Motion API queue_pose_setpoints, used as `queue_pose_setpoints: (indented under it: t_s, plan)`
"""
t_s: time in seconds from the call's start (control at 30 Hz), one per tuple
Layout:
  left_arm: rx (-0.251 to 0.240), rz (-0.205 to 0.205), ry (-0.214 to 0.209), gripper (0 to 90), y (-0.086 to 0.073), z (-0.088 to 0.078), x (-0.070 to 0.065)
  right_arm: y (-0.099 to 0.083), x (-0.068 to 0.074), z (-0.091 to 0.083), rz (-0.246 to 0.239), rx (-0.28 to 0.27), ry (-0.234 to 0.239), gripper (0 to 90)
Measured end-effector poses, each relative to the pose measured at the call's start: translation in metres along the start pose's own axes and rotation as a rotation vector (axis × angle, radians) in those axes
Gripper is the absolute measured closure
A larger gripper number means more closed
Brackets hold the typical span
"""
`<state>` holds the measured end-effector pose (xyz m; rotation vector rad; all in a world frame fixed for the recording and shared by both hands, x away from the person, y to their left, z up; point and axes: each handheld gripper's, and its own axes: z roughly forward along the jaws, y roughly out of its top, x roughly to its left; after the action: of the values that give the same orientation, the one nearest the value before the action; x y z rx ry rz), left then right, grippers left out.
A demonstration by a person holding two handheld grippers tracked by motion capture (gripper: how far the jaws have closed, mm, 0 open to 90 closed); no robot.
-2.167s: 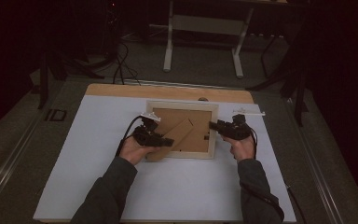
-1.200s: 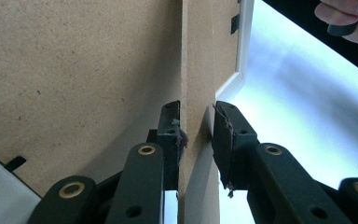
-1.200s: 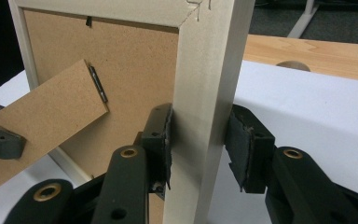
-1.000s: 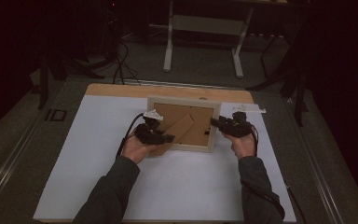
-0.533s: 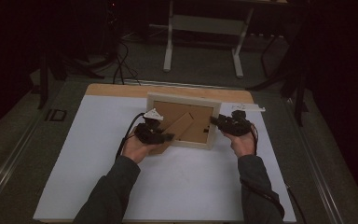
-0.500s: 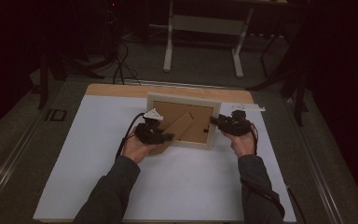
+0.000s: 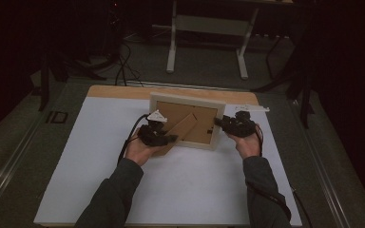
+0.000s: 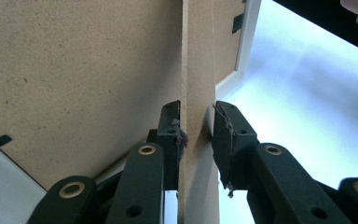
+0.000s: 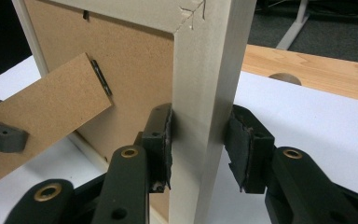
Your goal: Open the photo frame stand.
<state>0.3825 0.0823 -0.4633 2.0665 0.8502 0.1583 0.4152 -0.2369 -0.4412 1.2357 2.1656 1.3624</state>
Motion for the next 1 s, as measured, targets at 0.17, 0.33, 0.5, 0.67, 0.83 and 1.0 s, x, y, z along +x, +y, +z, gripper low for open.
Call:
queue_pose_setpoints:
  t_s: [0.17, 0.33, 0.5, 0.67, 0.83, 1.0]
  plan:
    - [-0.004, 0.006, 0.001, 74.2, 0.0001, 0.0001, 0.0, 0.001, -0.0002, 0.0009, -0.005, 0.0, -0.005, 61.8]
    - [-0.009, 0.012, 0.01, 74.2, 0.0001, 0.0002, 0.0004, 0.0023, 0.0006, 0.0012, -0.012, 0.001, -0.006, 61.8]
    - [-0.011, 0.018, 0.02, 74.2, 0.0004, 0.0007, 0.0, 0.004, -0.0003, 0.0021, -0.011, 0.006, -0.006, 61.8]
    - [-0.02, 0.024, 0.032, 74.2, 0.0005, 0.0017, -0.0001, 0.0063, 0.0005, 0.0023, -0.023, 0.01, -0.012, 61.8]
    - [-0.025, 0.036, 0.04, 74.2, 0.0011, 0.0022, -0.0002, 0.008, 0.0012, 0.0025, -0.026, 0.009, -0.02, 61.9]
    - [-0.03, 0.043, 0.053, 74.3, 0.0024, 0.004, -0.0005, 0.0091, 0.0016, 0.0026, -0.031, 0.004, -0.035, 61.8]
